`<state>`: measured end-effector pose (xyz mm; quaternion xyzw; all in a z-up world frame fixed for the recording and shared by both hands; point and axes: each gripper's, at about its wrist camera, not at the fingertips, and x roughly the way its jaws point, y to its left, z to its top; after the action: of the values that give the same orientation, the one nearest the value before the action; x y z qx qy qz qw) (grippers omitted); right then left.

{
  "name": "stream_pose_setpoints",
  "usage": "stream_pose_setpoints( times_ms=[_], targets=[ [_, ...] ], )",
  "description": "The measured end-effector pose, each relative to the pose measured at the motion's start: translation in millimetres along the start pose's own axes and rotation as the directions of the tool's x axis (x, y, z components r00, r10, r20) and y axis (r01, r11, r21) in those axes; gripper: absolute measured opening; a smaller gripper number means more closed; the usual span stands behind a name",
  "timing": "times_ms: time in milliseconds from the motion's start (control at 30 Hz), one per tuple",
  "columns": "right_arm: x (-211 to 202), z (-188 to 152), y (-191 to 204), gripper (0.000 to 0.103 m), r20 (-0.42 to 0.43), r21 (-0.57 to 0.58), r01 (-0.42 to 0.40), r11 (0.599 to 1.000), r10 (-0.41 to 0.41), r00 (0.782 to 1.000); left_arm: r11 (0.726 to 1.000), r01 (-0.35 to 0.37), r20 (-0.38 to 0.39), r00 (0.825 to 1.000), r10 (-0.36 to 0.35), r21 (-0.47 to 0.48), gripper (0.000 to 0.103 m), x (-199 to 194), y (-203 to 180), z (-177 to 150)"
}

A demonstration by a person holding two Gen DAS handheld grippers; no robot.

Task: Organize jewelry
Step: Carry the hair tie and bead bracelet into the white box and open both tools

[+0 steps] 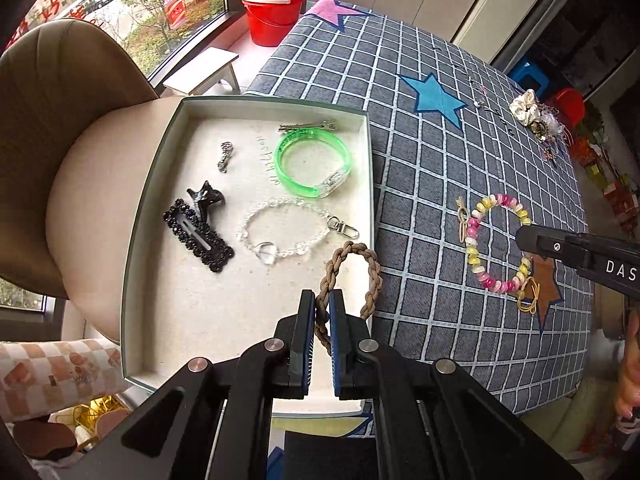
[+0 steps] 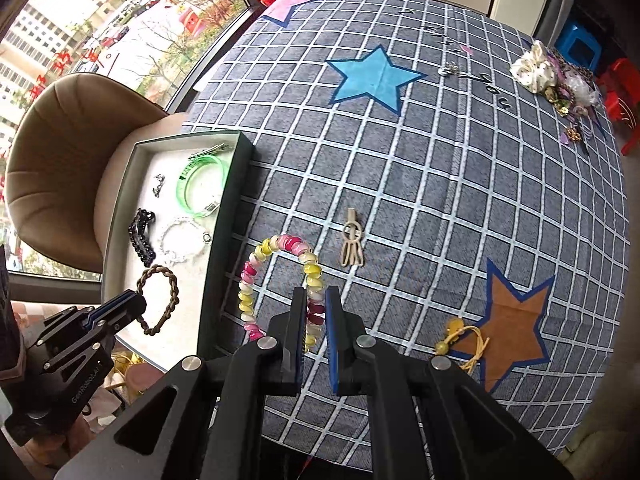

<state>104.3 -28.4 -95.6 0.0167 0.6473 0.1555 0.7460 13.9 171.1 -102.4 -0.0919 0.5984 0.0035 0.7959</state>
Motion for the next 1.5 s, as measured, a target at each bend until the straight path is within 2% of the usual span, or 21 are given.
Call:
stream_pose_setpoints(
  times_ms=[333, 667, 933, 1233, 1500],
  targets=[
    [28, 9, 76, 0.009, -0.061, -0.153, -0.054, 0.987, 0.045, 0.997, 0.99, -0.061, -0.023, 0.998, 0.059, -0.124, 0.014, 7, 65, -20],
    [82, -7, 124, 0.009, -0.178, -0.239, -0.088, 0.967, 0.045, 0.983, 0.975, -0.122, -0.093, 0.99, 0.106, -0.187, 0.014, 42, 102, -33],
    [116, -13, 129, 0.009, -0.23, -0.252, -0.064, 0.966, 0.005, 0.973, 0.973, -0.154, -0.106, 0.985, 0.137, -0.173, 0.014, 61, 105, -29],
    [129, 6, 112, 0.009, -0.2, -0.241, -0.002, 0.97, -0.047, 0.979, 0.968, -0.2, -0.087, 0.978, 0.189, -0.151, 0.015, 72, 103, -18],
    [129, 5, 108, 0.01, -0.194, -0.261, 0.004, 0.965, -0.056, 0.979, 0.964, -0.237, -0.095, 0.969, 0.226, -0.123, 0.015, 72, 92, -10]
  ],
)
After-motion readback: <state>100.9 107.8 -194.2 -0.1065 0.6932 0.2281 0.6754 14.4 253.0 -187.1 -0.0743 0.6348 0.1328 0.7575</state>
